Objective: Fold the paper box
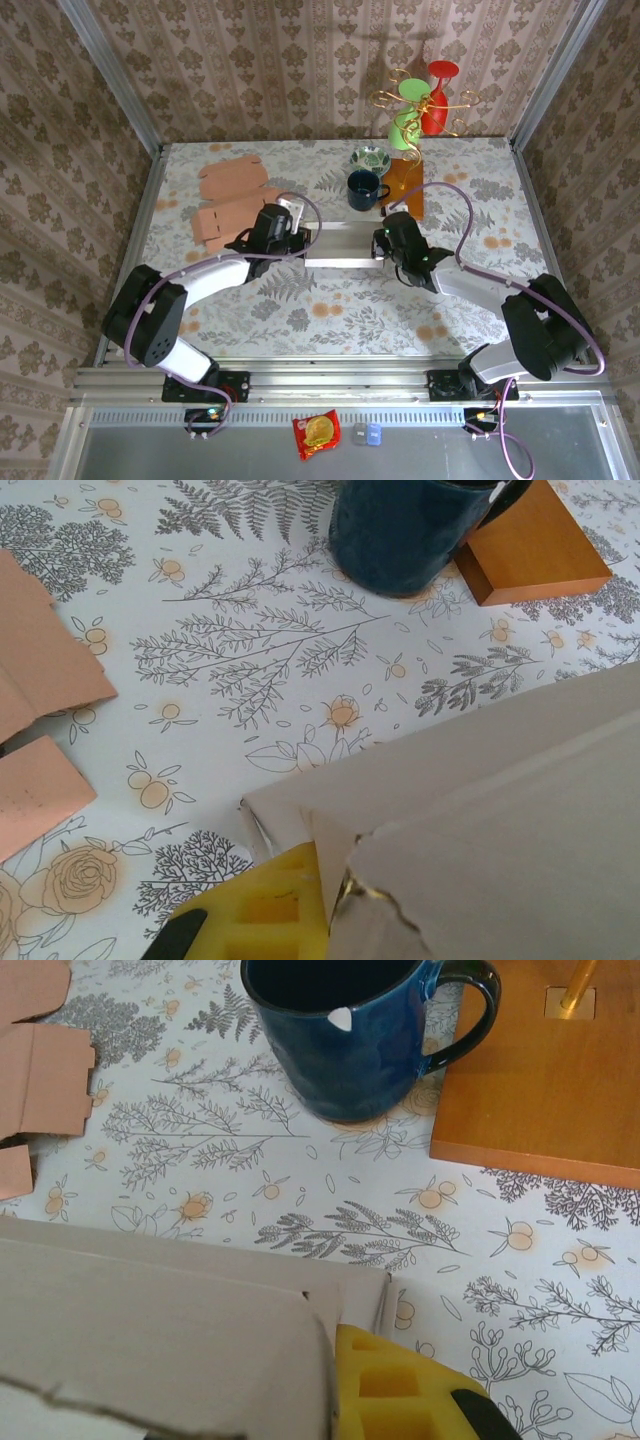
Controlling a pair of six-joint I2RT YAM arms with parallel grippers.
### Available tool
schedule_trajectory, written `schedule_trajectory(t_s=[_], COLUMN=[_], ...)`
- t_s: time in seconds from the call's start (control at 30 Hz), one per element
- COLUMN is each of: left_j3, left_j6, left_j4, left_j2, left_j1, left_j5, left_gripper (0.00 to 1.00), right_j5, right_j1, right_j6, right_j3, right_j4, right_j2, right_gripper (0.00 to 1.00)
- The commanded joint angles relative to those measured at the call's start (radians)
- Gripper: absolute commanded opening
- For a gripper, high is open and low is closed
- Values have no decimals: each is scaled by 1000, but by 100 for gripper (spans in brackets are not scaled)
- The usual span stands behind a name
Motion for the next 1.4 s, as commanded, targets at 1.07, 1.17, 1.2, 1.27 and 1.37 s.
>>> schedule_trajectory(t_s=[1.07, 1.17, 1.2, 1.27, 1.37], left_j3=[-23, -28, -29, -34, -38], left_j6=[-76, -84, -88, -93, -100], left_j4=[-24, -29, -27, -26, -24], left_j2=[-33, -38, -39, -42, -43], left_j1=[-150, -157, -159, -163, -172], left_j5=[-180, -192, -196, -203, -213], left_gripper=[0, 0, 0, 0, 0], right_j5=[-197, -212, -210, -210, -233], right_j1=[38, 38, 44, 52, 56], right_j6=[1064, 1243, 1302, 1402, 1520], right_j3=[229, 234, 242, 249, 227], right_j4=[-700, -758, -799, -844, -801], right_j2=[-378, -403, -413, -431, -443], right_gripper=[71, 66, 65, 65, 65])
